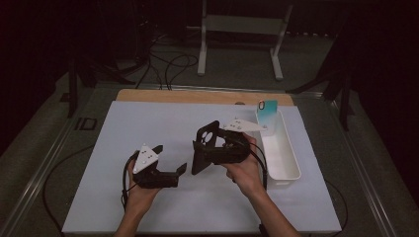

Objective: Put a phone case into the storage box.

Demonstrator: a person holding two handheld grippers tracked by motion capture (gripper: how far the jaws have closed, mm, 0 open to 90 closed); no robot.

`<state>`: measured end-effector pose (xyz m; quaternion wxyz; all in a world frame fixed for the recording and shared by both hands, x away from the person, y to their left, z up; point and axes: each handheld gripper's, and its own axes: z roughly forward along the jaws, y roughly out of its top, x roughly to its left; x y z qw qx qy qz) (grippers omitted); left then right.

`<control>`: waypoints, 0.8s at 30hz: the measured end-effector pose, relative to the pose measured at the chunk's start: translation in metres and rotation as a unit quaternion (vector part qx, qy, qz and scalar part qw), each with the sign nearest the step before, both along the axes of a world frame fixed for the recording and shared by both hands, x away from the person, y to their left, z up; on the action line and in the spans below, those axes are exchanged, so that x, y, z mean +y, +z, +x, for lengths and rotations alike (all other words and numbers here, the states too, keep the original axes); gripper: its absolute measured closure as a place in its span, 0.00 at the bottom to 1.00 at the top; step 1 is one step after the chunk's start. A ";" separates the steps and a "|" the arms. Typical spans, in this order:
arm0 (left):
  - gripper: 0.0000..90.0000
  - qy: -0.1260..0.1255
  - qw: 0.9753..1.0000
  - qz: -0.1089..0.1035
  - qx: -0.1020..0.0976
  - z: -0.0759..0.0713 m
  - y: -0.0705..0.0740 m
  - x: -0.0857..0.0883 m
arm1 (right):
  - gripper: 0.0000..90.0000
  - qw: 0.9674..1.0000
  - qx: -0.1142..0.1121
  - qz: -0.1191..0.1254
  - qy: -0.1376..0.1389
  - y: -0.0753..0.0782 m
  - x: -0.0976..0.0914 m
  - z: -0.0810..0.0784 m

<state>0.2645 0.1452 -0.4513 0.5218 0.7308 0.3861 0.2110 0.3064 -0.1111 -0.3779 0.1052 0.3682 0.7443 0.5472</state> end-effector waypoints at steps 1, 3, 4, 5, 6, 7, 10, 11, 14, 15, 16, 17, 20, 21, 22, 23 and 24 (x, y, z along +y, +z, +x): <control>0.00 0.004 1.000 0.000 0.001 0.000 -0.002 0.002 | 0.15 1.000 0.000 0.000 0.000 0.000 0.000 0.000; 0.00 0.007 1.000 0.002 0.004 -0.001 -0.005 0.008 | 0.15 1.000 0.001 0.000 0.000 0.000 -0.001 0.001; 0.00 0.009 1.000 0.003 0.005 -0.001 -0.007 0.011 | 0.15 1.000 0.002 0.000 -0.001 0.000 -0.001 0.001; 0.00 0.013 1.000 0.006 0.008 -0.002 -0.010 0.015 | 0.15 1.000 0.002 -0.001 -0.001 0.000 -0.001 0.001; 0.00 0.016 1.000 0.009 0.011 -0.002 -0.012 0.018 | 0.15 1.000 0.002 -0.002 -0.002 0.000 -0.002 0.001; 0.00 0.019 1.000 0.010 0.013 -0.003 -0.015 0.022 | 0.15 1.000 0.002 -0.002 -0.003 0.000 -0.002 0.001; 0.00 0.029 0.999 0.009 0.019 -0.005 -0.021 0.034 | 0.15 1.000 0.000 -0.005 -0.004 0.000 -0.004 0.002; 0.00 0.032 0.999 0.011 0.020 -0.006 -0.022 0.038 | 0.15 1.000 0.000 -0.003 -0.004 0.000 -0.004 0.002; 0.00 0.039 0.999 0.011 0.020 -0.008 -0.026 0.049 | 0.15 1.000 0.001 -0.004 -0.006 -0.001 -0.004 0.003; 0.00 0.042 0.999 0.012 0.019 -0.009 -0.028 0.052 | 0.15 1.000 0.002 -0.005 -0.006 -0.001 -0.004 0.003; 0.00 0.046 0.999 0.012 0.021 -0.009 -0.029 0.055 | 0.15 1.000 0.002 -0.007 -0.006 -0.001 -0.004 0.003; 0.00 0.049 0.998 0.016 0.020 -0.010 -0.031 0.058 | 0.15 1.000 0.002 -0.008 -0.006 -0.001 -0.003 0.003; 0.00 0.060 0.998 0.021 0.023 -0.012 -0.036 0.066 | 0.15 1.000 0.001 -0.008 -0.005 -0.002 -0.002 0.004; 0.00 0.063 0.998 0.020 0.023 -0.013 -0.037 0.068 | 0.15 1.000 0.002 -0.009 -0.006 -0.002 -0.002 0.004; 0.00 0.067 0.997 0.018 0.025 -0.013 -0.039 0.070 | 0.15 1.000 0.002 -0.009 -0.006 -0.002 -0.002 0.004; 0.00 0.069 0.997 0.019 0.025 -0.014 -0.040 0.071 | 0.15 1.000 0.001 -0.009 -0.006 -0.002 -0.002 0.005; 0.00 0.072 0.997 0.020 0.024 -0.014 -0.041 0.072 | 0.15 1.000 0.001 -0.009 -0.006 -0.002 -0.002 0.005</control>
